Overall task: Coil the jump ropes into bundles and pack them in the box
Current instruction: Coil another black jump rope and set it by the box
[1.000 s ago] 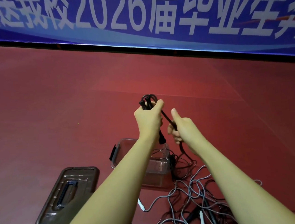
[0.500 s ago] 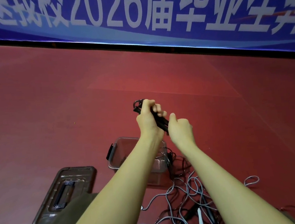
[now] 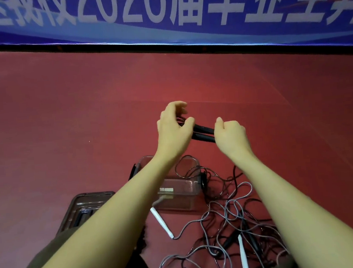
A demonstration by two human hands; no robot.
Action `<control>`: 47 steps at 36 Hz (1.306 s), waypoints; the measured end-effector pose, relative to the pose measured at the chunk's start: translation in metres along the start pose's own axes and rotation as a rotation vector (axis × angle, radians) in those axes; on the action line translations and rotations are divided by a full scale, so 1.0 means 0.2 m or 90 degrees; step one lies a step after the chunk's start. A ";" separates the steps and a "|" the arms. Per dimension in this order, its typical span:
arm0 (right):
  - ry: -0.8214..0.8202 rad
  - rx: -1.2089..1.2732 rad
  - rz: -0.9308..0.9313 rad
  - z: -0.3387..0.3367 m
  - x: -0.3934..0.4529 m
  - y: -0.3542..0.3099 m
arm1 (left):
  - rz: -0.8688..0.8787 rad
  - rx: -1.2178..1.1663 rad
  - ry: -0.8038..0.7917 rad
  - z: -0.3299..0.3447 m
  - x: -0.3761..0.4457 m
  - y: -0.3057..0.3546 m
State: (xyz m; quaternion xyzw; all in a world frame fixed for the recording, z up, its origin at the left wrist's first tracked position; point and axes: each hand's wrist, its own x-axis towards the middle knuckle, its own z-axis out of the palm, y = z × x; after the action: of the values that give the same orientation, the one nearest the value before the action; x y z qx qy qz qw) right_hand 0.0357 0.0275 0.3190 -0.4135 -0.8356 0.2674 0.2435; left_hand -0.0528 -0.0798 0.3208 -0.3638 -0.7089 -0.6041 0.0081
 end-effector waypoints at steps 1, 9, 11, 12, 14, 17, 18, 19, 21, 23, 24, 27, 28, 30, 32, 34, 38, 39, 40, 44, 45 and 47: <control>-0.003 -0.002 -0.007 0.00 0.00 0.00 | 0.016 0.019 -0.017 -0.01 -0.01 0.00; -0.042 -0.034 -0.080 0.01 -0.04 0.00 | 0.281 0.650 -0.294 -0.10 0.00 -0.03; -0.060 0.010 -0.105 0.01 -0.06 -0.01 | 0.287 0.733 -0.294 -0.10 -0.01 -0.05; -0.066 0.034 -0.112 0.01 -0.06 -0.01 | 0.297 0.764 -0.272 -0.11 -0.01 -0.04; -0.073 0.068 -0.129 0.01 -0.08 -0.02 | 0.320 0.794 -0.242 -0.12 0.00 -0.04; -0.075 0.106 -0.155 0.01 -0.09 -0.03 | 0.395 0.736 -0.264 -0.14 0.03 -0.05; -0.072 0.111 -0.162 0.01 -0.09 -0.03 | 0.427 0.737 -0.259 -0.15 0.03 -0.05; -0.068 0.111 -0.169 0.00 -0.08 -0.03 | 0.422 0.751 -0.281 -0.15 0.04 -0.04; -0.058 0.099 -0.186 0.01 -0.08 -0.03 | 0.376 0.791 -0.317 -0.15 0.03 -0.04; -0.042 0.082 -0.203 0.01 -0.07 -0.03 | 0.372 0.811 -0.329 -0.16 0.04 -0.05; -0.036 0.080 -0.209 0.01 -0.07 -0.03 | 0.380 0.816 -0.332 -0.16 0.04 -0.04; -0.051 0.108 -0.216 0.03 -0.06 -0.02 | 0.354 0.782 -0.350 -0.16 0.05 -0.07; -0.072 0.135 -0.218 0.03 -0.06 -0.02 | 0.346 0.776 -0.351 -0.17 0.05 -0.08; -0.123 0.184 -0.224 0.03 -0.05 -0.02 | 0.324 0.778 -0.343 -0.17 0.06 -0.08; -0.170 0.197 -0.215 0.03 -0.05 -0.02 | 0.299 0.779 -0.336 -0.17 0.06 -0.09; -0.208 0.201 -0.205 0.03 -0.05 -0.02 | 0.287 0.789 -0.338 -0.18 0.07 -0.11; -0.226 0.130 -0.218 0.04 -0.05 -0.01 | 0.263 0.793 -0.349 -0.20 0.08 -0.14; -0.227 0.095 -0.223 0.04 -0.04 -0.01 | 0.263 0.798 -0.352 -0.20 0.08 -0.15; -0.233 0.062 -0.226 0.05 -0.04 0.00 | 0.264 0.806 -0.355 -0.21 0.08 -0.15; -0.249 -0.029 -0.244 0.06 -0.02 0.02 | 0.271 0.856 -0.376 -0.22 0.09 -0.18; -0.240 -0.047 -0.254 0.07 -0.02 0.03 | 0.275 0.872 -0.382 -0.22 0.09 -0.19; -0.215 -0.070 -0.277 0.08 -0.01 0.04 | 0.278 0.894 -0.394 -0.22 0.08 -0.20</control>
State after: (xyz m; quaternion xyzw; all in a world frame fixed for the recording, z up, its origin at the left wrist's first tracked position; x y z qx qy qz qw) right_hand 0.0316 0.0265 0.3020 -0.1863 -0.9467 0.2284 0.1296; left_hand -0.1047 -0.1097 0.3056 -0.5556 -0.8066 0.1275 0.1563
